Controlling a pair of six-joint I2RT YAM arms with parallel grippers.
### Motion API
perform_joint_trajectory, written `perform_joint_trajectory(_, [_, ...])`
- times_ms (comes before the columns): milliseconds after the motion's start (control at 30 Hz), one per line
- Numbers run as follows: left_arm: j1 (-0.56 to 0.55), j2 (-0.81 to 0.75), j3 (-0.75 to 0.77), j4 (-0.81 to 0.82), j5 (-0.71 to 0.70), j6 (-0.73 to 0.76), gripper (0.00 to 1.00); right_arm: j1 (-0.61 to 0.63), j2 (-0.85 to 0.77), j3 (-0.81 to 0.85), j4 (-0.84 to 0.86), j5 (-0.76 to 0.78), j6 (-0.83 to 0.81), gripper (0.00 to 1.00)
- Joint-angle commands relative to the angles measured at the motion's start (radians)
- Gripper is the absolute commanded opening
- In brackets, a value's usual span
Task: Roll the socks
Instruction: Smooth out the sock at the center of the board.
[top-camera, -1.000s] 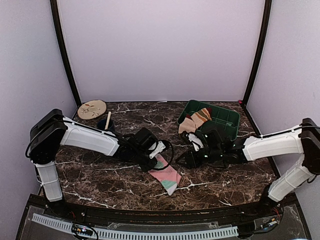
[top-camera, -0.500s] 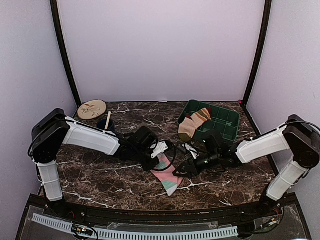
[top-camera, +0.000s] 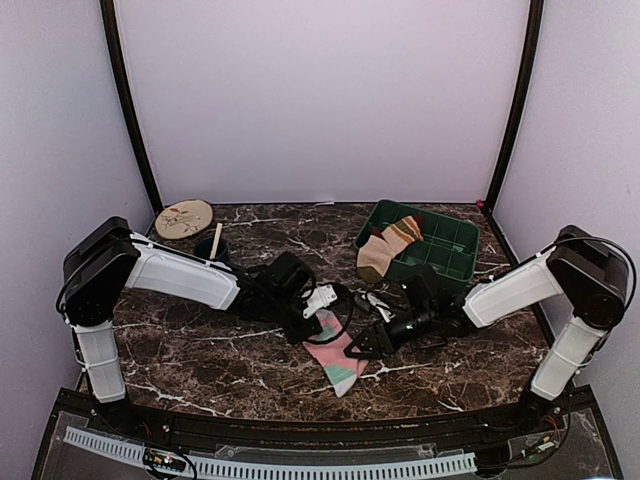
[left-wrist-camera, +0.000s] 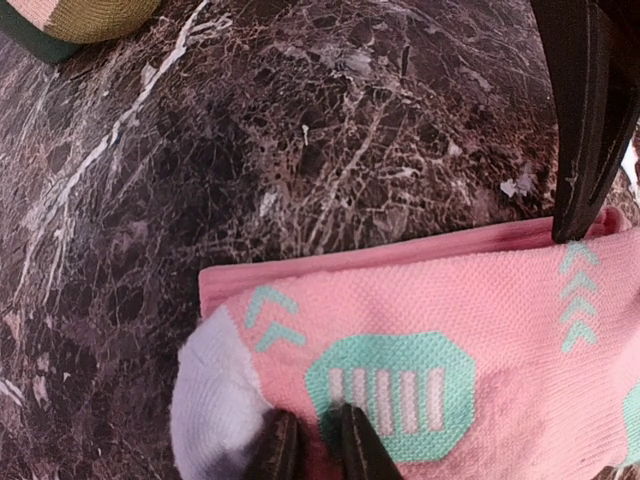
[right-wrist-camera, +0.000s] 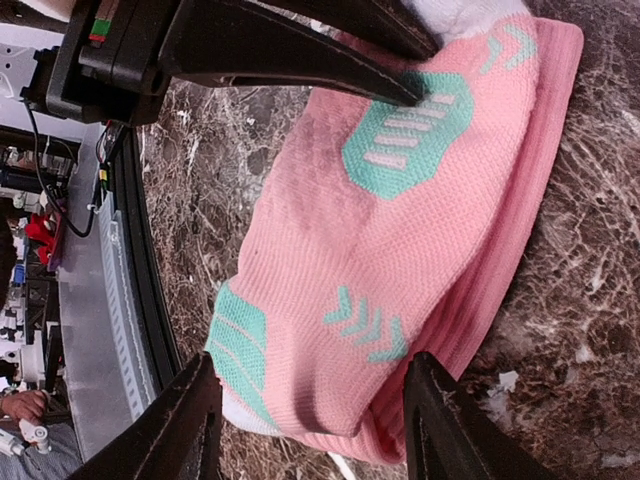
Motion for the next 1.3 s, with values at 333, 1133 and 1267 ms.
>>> perform_joint_trajectory(333, [0.041, 0.012, 0.023, -0.042, 0.050, 0.033, 0.20, -0.007, 0.042, 0.030, 0.016, -0.172, -0.004, 0.57])
perform_joint_trajectory(1133, [0.093, 0.090, 0.108, -0.066, 0.078, 0.119, 0.20, 0.043, 0.001, 0.027, -0.135, -0.245, -0.016, 0.55])
perform_joint_trajectory(1267, [0.097, 0.091, 0.110, -0.067, 0.077, 0.123, 0.20, 0.048, -0.011, 0.022, -0.142, -0.264, -0.009, 0.55])
